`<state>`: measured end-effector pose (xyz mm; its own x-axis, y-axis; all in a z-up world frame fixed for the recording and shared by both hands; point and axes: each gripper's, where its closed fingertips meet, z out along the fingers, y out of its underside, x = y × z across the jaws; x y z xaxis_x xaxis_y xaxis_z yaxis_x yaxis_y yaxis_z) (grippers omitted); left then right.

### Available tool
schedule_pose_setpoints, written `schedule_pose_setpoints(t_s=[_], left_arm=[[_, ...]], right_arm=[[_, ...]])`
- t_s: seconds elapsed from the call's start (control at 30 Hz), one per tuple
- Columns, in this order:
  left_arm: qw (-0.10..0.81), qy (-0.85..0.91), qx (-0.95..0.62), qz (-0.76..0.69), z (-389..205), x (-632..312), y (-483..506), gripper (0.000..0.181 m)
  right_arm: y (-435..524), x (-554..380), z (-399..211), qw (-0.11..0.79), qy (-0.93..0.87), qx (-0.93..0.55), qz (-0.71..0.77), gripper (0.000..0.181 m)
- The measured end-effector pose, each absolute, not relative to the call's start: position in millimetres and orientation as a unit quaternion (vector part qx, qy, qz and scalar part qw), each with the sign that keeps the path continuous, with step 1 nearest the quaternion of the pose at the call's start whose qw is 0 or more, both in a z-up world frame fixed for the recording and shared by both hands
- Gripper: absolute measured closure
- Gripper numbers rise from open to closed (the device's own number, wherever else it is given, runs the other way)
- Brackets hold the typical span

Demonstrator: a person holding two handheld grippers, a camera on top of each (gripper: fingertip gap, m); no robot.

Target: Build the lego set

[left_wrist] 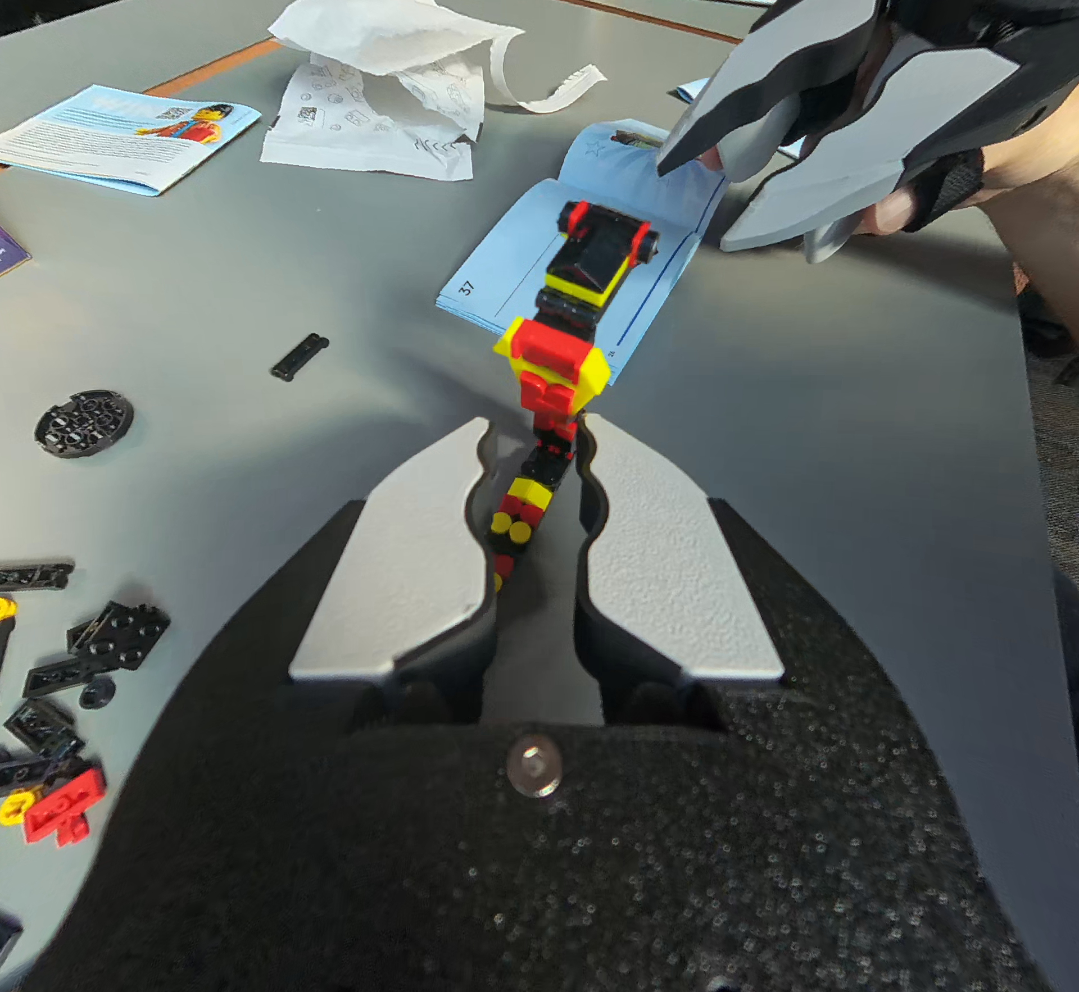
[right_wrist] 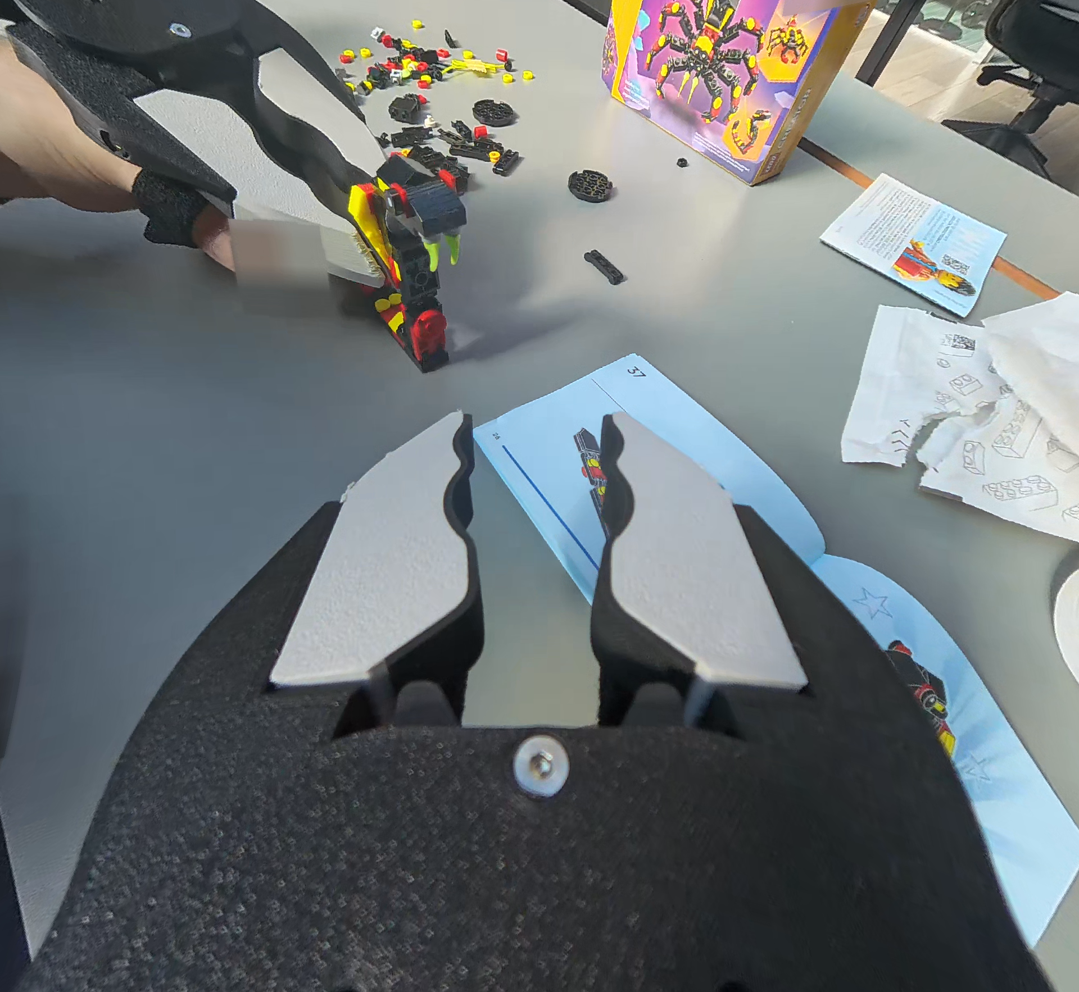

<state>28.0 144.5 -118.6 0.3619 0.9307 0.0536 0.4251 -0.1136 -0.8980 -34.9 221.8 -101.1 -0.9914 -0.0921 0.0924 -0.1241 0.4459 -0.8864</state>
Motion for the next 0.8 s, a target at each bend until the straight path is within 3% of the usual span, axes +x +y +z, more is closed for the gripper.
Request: schedule_pose_setpoints(t_s=[0.33,0.6,0.63,0.67,0.8], left_arm=[[0.470,-0.480,-0.683,0.285,-96.0,43.9,137.9,0.145],[0.511,-0.268,-0.655,0.487,31.2,44.6,209.5,0.145],[0.518,-0.216,-0.669,0.487,36.6,42.0,236.4,0.150],[0.518,-0.158,-0.687,0.484,35.3,40.8,264.7,0.167],[0.520,0.026,-0.732,0.440,13.6,42.9,360.4,0.176]], right_arm=[[211.3,-29.8,-111.9,0.059,-0.873,0.067,0.480,0.141],[250.7,-119.4,-129.6,0.337,-0.905,-0.053,0.255,0.147],[254.8,-133.0,-124.6,0.365,-0.896,-0.068,0.243,0.147],[258.6,-144.9,-119.0,0.386,-0.888,-0.081,0.235,0.148],[272.6,-177.5,-92.3,0.447,-0.860,-0.103,0.225,0.148]])
